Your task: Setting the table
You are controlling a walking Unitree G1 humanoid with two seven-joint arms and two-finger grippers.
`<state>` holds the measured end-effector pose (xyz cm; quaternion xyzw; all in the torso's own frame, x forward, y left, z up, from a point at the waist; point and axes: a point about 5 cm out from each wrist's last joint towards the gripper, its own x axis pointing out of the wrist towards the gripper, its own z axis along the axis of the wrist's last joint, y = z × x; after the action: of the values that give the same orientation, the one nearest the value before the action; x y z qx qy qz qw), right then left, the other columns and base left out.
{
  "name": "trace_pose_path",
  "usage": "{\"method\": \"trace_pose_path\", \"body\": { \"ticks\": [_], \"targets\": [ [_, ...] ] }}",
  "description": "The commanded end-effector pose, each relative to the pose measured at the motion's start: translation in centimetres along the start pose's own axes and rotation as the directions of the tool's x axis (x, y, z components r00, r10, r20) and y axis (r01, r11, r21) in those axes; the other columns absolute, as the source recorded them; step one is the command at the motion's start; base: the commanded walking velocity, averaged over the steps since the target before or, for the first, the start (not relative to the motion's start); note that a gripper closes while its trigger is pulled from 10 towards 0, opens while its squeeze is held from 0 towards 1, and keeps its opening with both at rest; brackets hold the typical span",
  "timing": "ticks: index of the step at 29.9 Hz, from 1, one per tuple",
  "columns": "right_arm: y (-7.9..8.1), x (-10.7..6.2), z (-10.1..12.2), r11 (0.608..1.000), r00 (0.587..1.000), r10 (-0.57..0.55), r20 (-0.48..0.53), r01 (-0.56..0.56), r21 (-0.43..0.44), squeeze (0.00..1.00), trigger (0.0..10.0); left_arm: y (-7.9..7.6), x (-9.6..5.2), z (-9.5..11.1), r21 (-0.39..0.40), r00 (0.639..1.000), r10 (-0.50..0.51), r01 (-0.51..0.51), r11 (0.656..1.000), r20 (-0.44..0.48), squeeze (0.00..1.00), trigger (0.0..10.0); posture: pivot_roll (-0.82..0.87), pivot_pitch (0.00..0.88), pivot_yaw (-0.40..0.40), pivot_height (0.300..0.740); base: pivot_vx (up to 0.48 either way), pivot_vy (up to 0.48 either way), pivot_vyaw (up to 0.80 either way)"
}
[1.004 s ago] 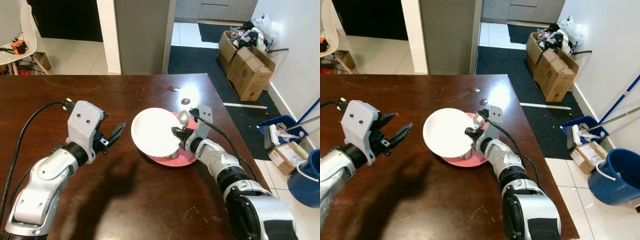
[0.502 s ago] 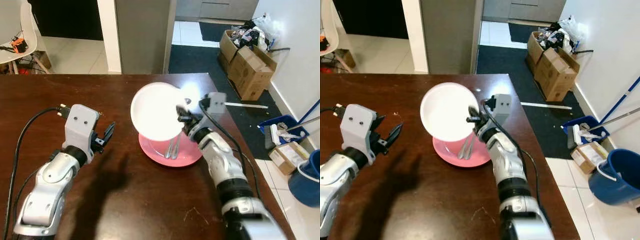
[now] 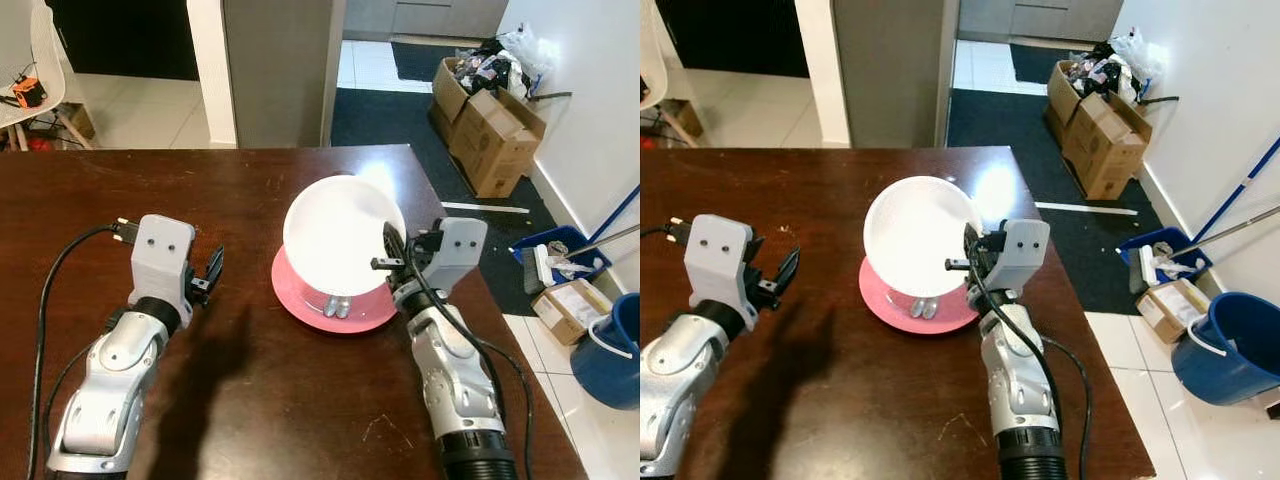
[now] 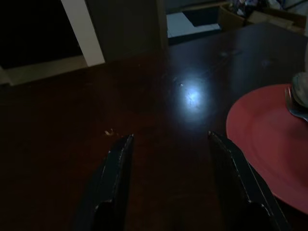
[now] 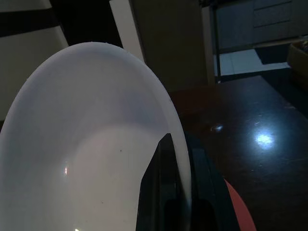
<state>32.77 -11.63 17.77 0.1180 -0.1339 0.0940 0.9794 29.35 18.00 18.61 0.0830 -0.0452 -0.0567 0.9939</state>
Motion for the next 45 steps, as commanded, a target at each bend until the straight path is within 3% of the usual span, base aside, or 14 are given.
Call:
{"method": "trace_pose_path", "body": {
  "ticks": [1, 17, 45],
  "targets": [
    [0.02, -0.33, -0.24, 1.0, 1.0, -0.013, -0.02, 0.013, -0.018, 0.0, 10.0, -0.18, -0.22, -0.73, -0.003, 1.0, 0.015, -0.015, 1.0, -0.021, 0.0, 10.0, 0.05, 0.054, 0.043, 0.74, 0.0, 0.0, 0.0],
    [0.5, -0.47, -0.31, 0.999, 0.999, -0.027, -0.033, 0.025, -0.045, 0.0, 10.0, -0.5, -0.43, -0.8, 0.002, 1.0, 0.016, -0.016, 1.0, -0.006, 0.0, 10.0, 0.05, 0.052, 0.038, 0.74, 0.0, 0.0, 0.0],
    [0.2, -0.42, -0.63, 0.997, 0.998, -0.045, -0.054, 0.042, -0.057, 0.0, 10.0, -0.4, -0.39, -0.67, 0.006, 1.0, 0.019, -0.019, 1.0, 0.002, 0.0, 10.0, 0.05, 0.052, 0.04, 0.74, -0.298, 0.0, 0.0]
  ]
}}
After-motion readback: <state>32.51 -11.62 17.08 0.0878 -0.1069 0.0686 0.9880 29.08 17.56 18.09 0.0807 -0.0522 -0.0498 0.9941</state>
